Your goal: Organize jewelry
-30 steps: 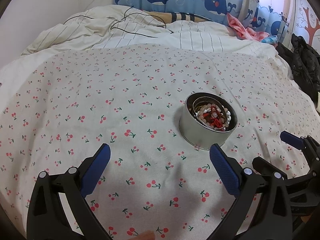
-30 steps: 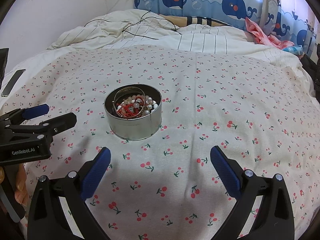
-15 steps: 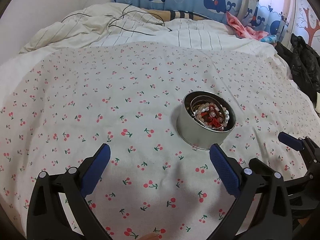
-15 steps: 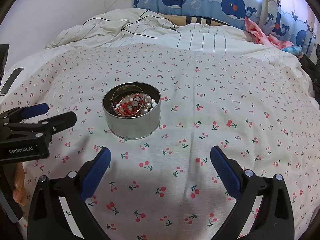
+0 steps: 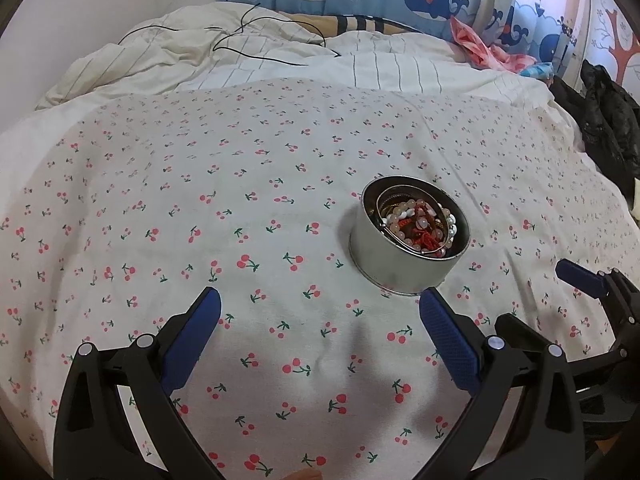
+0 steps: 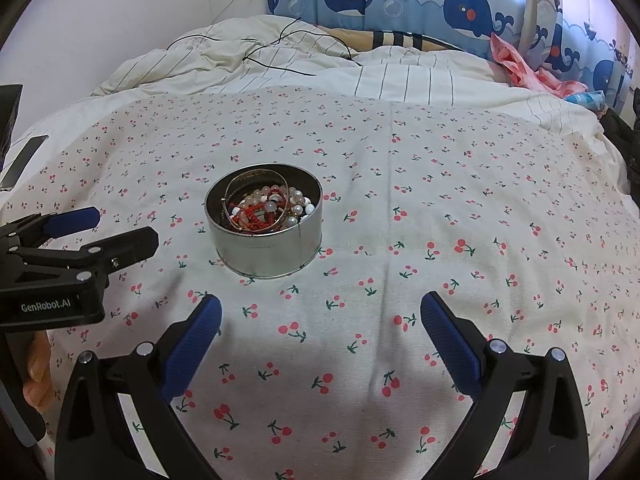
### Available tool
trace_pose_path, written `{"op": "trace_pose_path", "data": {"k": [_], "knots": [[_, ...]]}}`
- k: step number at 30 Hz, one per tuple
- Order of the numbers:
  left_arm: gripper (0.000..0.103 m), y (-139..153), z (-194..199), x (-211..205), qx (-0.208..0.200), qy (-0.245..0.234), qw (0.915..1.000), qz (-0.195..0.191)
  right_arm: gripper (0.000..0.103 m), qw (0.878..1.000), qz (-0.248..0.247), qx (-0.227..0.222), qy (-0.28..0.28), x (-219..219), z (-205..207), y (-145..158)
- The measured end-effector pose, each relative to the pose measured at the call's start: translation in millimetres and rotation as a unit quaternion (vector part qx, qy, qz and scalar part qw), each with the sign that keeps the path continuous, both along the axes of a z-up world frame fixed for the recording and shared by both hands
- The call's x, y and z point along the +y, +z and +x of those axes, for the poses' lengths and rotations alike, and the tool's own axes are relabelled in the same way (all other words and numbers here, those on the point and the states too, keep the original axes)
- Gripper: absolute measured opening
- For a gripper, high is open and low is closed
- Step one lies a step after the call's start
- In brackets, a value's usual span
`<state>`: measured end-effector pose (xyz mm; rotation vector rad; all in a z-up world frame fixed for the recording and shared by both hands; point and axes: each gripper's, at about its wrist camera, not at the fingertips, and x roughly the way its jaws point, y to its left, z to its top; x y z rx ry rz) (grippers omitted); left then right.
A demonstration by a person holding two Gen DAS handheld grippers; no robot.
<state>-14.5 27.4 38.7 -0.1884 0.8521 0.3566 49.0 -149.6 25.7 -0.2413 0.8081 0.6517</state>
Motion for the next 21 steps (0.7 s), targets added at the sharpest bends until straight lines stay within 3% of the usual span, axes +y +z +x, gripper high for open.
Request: {"op": "trace_pose_path", "data": {"k": [21], "knots": [[0.096,0.2,3.0,-7.5,0.009,-0.016,0.9998,0.004,0.096,1.000,-0.001,0.000,0.000,0.6,-0.5,0.2]]}}
